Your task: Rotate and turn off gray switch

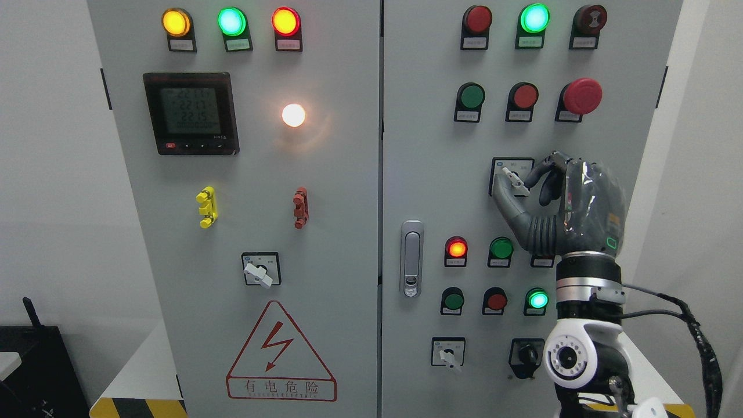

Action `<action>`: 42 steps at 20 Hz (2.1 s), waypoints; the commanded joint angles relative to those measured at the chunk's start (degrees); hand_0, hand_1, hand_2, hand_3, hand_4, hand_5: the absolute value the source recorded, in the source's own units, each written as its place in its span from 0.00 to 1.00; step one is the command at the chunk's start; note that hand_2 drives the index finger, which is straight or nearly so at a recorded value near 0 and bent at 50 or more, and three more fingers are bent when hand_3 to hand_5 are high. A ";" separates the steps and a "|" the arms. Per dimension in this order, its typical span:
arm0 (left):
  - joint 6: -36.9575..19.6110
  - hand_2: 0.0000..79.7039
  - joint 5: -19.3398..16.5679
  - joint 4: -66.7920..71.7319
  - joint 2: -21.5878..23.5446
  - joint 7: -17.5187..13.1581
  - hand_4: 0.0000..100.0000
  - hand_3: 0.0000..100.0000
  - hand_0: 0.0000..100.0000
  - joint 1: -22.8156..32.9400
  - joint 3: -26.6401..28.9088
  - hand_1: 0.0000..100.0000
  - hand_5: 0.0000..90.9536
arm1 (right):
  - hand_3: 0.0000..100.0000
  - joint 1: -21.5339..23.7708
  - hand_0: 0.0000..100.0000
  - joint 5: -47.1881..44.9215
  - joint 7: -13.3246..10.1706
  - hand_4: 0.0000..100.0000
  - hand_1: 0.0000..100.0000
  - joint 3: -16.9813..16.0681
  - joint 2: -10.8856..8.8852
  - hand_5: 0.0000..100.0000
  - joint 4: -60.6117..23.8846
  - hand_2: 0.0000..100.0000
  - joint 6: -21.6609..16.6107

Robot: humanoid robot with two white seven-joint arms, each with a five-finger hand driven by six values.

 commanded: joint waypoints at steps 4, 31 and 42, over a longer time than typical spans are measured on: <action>-0.04 0.00 0.00 0.79 0.00 0.15 0.00 0.00 0.12 0.00 -0.09 0.39 0.00 | 0.97 0.02 0.29 0.02 0.09 0.89 0.48 0.02 -1.05 1.00 0.15 0.69 0.11; -0.04 0.00 0.00 0.79 0.00 0.15 0.00 0.00 0.12 0.00 -0.09 0.39 0.00 | 0.99 -0.07 0.45 0.02 0.18 0.90 0.47 0.81 -1.05 1.00 0.15 0.72 0.11; -0.04 0.00 0.00 0.79 0.00 0.07 0.00 0.00 0.12 0.00 -0.09 0.39 0.00 | 1.00 -0.07 0.51 -0.07 0.18 0.90 0.44 0.90 -0.97 1.00 0.15 0.74 0.11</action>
